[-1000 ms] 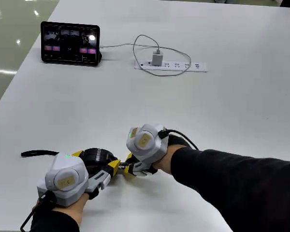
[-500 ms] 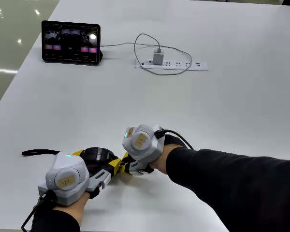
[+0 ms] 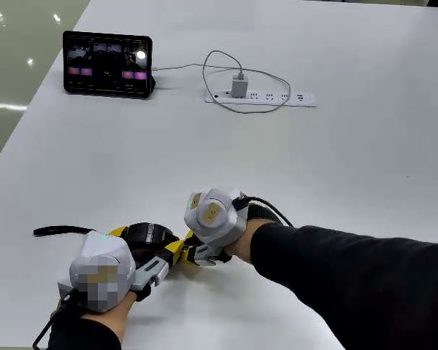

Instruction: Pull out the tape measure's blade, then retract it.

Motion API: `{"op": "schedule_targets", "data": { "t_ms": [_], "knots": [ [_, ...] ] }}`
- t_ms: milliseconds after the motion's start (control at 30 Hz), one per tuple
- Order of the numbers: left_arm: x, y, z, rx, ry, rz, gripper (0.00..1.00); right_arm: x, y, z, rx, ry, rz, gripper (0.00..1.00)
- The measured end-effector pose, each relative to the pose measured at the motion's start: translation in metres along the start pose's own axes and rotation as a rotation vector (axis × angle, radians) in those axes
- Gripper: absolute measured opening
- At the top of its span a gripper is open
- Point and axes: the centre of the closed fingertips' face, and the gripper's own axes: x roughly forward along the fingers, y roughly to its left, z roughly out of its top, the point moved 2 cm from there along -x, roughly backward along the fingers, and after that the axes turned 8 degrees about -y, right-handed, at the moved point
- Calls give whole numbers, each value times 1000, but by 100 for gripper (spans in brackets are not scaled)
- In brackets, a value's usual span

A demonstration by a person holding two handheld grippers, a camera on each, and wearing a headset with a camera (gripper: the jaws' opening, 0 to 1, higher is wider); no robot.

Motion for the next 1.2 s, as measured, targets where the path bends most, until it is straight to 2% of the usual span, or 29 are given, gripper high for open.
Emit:
{"op": "schedule_targets", "data": {
  "t_ms": [367,600,700,867,1000,1067,1133,1200],
  "knots": [
    [1,0,0,8,-1,-17,61,-3,-1,-3,5,-10,-18,14],
    [-1,0,1,1,22,-30,61,-18,-2,-14,10,-7,-34,15],
    [-2,2,3,-46,20,-50,60,-25,-4,-16,21,-22,-51,17],
    [-6,2,9,-31,16,-73,59,-38,-3,-20,44,-56,-76,18],
    [-8,5,13,-21,15,-110,63,-52,-3,-23,52,-71,-96,19],
    [-10,5,11,-24,40,-146,68,-59,-4,-22,36,-88,-106,20],
    [-13,11,14,-16,49,-147,73,-68,-4,-25,49,-100,-110,21],
    [-16,15,17,-4,46,-168,76,-78,-4,-28,58,-114,-125,21]
  ]
}}
